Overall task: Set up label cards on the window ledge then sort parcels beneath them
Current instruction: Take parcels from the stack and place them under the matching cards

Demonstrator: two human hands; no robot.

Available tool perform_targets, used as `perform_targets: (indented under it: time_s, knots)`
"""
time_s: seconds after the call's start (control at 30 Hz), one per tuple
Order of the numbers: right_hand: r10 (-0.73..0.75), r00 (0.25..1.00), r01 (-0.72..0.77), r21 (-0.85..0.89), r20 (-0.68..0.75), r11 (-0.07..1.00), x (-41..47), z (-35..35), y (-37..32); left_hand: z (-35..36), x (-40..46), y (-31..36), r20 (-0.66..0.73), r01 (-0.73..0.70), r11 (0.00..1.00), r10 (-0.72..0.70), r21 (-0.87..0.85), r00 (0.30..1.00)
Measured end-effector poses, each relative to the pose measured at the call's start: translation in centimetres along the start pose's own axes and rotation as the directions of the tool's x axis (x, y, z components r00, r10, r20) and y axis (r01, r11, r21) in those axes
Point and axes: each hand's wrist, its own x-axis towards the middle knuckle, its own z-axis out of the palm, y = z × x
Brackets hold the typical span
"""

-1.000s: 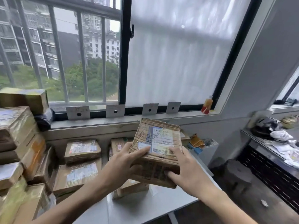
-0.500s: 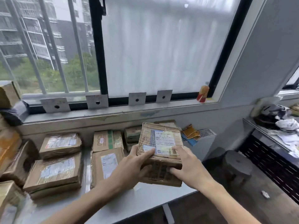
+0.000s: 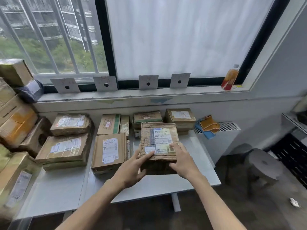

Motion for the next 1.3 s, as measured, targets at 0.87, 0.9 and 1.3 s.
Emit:
perform_targets:
  time_s: [0.87,0.9,1.3]
  knots:
    - [0.199,0.95,-0.116,-0.317,0.242,0.941,18.5,9.4,3.9,5.0,14.4,-10.1,0.099,0.31,0.926,-0.296,-0.217,0.95]
    - [0.191,0.952,-0.114,-0.303,0.239,0.946,18.6,9.7,4.0,5.3,14.7,-10.3,0.103,0.324,0.92,-0.308,-0.221,0.946]
    - [0.158,0.948,-0.063,-0.322,0.277,0.945,19.3,11.7,4.9,6.5,17.5,-9.8,0.228,0.472,0.882,-0.455,-0.02,0.861]
